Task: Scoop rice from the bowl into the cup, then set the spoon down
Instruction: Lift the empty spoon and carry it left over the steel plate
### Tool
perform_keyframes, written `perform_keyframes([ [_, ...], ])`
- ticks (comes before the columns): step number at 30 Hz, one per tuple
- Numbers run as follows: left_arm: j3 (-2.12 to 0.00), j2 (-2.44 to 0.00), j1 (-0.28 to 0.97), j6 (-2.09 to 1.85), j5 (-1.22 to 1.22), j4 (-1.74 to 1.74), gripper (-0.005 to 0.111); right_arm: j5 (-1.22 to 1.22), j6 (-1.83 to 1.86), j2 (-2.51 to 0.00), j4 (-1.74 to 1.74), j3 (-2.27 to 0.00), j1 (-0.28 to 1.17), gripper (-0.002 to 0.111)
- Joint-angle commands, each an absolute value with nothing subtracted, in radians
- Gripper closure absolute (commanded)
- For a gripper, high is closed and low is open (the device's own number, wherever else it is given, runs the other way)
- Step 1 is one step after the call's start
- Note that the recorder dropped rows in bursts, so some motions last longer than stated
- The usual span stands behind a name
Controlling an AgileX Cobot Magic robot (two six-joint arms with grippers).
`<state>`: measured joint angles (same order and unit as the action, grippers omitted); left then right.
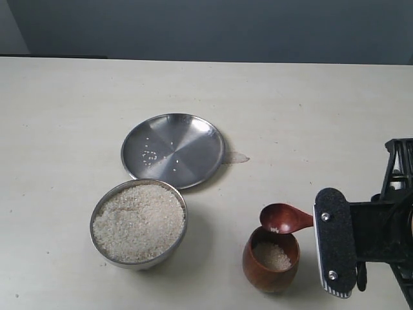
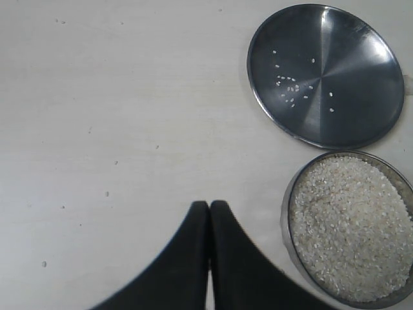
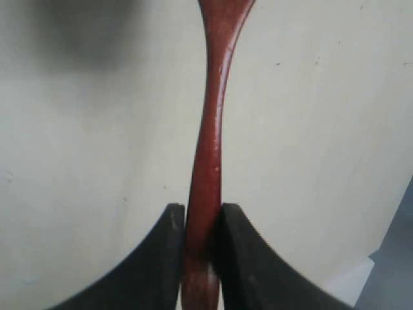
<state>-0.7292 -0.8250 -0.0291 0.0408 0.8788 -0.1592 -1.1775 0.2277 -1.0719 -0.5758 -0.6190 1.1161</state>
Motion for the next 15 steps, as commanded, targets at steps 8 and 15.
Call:
perform_keyframes([
  [8,-0.735,-0.826,-0.031,0.041,0.872,-0.156,0.106,-1.221,0.223,-1.074,-0.631,-0.614,1.119,0.109],
  [15,-0.735,-0.826,-0.031,0.041,0.872,-0.156,0.106,-1.196,0.223,-1.074,-0.615,-0.614,1.119,0.109],
])
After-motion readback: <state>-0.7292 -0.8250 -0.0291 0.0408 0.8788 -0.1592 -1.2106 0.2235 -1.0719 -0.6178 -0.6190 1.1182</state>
